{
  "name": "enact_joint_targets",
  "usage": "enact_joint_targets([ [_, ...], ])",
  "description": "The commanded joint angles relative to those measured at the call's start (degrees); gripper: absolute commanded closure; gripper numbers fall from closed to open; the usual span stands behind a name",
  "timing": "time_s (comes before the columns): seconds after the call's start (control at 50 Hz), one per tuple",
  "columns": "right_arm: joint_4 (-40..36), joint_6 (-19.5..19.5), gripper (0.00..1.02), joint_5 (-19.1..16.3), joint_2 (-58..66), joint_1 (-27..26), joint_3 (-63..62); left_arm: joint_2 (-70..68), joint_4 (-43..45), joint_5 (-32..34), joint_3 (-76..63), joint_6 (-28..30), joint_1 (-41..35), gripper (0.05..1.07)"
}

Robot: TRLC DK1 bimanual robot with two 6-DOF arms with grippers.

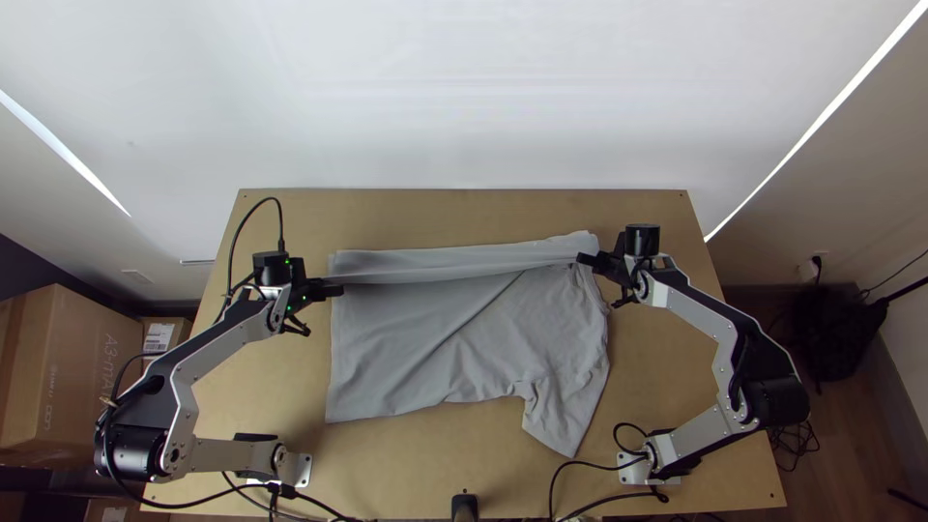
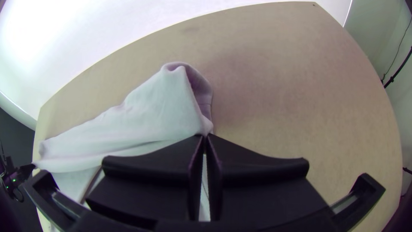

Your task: Fold the t-shirt

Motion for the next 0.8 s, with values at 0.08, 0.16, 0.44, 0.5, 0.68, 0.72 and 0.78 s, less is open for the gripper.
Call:
enact_joint_targets([
  [0.08,0.4,2.1,0.67,1.4,-5.1,-1.1,-2.5,-4.2,1.8,-1.6,-3.7,-1.0,-0.1,0.44],
  [0.16,0.2,2.9,0.45,1.4,-9.1,-1.0,-4.5,-4.2,-0.6,-1.6,-3.0,-0.7,0.9,0.10],
  [0.44,-12.4,7.8,0.19,1.3,-27.8,-0.5,-7.9,-13.1,-2.3,-1.6,-4.6,0.3,3.4,0.10],
  [0.5,-17.0,8.6,0.17,1.3,-30.8,-0.6,-7.7,-15.1,-4.5,-1.6,-4.0,0.4,4.2,0.10],
  [0.68,-28.9,9.7,0.17,1.2,-38.0,-1.6,-7.7,-19.0,-12.1,-1.0,-0.2,1.6,8.0,0.10],
  [0.72,-32.1,11.2,0.17,1.1,-39.0,-1.5,-7.9,-19.6,-13.7,-1.0,0.9,1.8,8.7,0.10],
  [0.78,-37.3,12.7,0.12,-0.3,-39.8,-1.4,-8.3,-20.5,-16.1,-0.5,2.2,2.0,9.9,0.10],
])
